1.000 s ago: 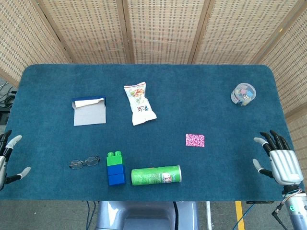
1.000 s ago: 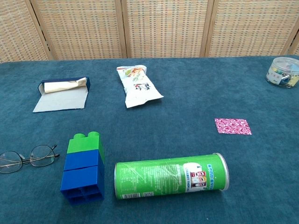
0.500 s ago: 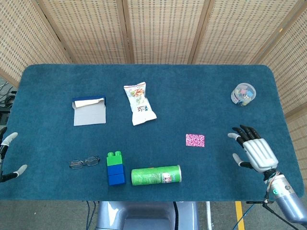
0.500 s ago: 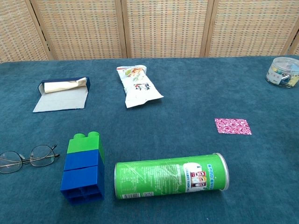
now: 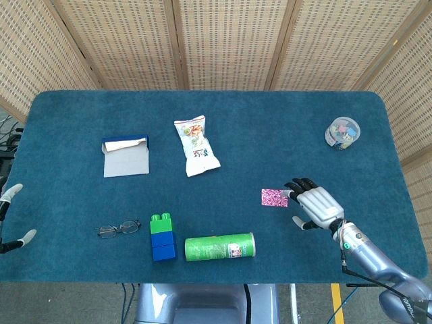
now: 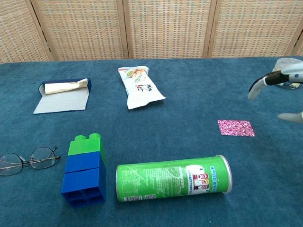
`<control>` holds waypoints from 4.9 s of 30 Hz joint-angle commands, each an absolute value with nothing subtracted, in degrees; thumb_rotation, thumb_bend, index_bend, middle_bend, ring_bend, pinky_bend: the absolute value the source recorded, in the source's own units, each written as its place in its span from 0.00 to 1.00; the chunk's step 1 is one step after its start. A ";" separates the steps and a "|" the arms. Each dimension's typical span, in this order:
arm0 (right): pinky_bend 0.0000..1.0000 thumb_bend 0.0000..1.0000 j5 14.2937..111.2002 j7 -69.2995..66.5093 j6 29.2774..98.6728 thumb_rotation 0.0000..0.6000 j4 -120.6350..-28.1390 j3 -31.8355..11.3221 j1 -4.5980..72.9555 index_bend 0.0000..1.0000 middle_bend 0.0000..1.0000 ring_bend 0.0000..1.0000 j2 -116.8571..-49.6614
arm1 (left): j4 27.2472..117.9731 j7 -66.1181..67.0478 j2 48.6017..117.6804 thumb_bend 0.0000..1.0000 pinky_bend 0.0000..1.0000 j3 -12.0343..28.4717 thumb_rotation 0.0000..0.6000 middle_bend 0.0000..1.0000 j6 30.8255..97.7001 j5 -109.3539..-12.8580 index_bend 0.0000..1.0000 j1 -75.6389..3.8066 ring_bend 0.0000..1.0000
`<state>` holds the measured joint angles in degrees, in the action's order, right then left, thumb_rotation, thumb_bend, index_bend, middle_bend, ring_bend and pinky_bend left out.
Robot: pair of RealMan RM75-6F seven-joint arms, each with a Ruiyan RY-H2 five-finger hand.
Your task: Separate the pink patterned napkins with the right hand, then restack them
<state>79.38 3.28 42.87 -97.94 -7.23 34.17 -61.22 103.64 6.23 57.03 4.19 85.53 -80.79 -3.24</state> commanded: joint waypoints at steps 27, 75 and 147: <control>0.04 0.47 69.31 10.83 30.94 1.00 -84.82 -3.09 45.21 0.20 0.12 0.00 -73.06 | 101.89 5.81 57.91 0.05 0.00 4.08 1.00 0.00 83.22 -78.15 0.12 -3.91 0.00; 0.04 0.47 59.19 15.95 34.36 1.00 -82.45 2.65 44.35 0.20 0.12 0.00 -67.34 | 102.05 5.57 57.88 0.05 0.00 3.49 1.00 0.00 83.54 -78.91 0.12 -3.74 0.00; 0.02 0.47 54.35 21.60 31.07 1.00 -77.09 3.57 53.31 0.20 0.12 0.00 -75.93 | 101.21 4.70 57.73 0.05 0.00 3.08 1.00 0.00 83.24 -77.83 0.12 -3.15 0.00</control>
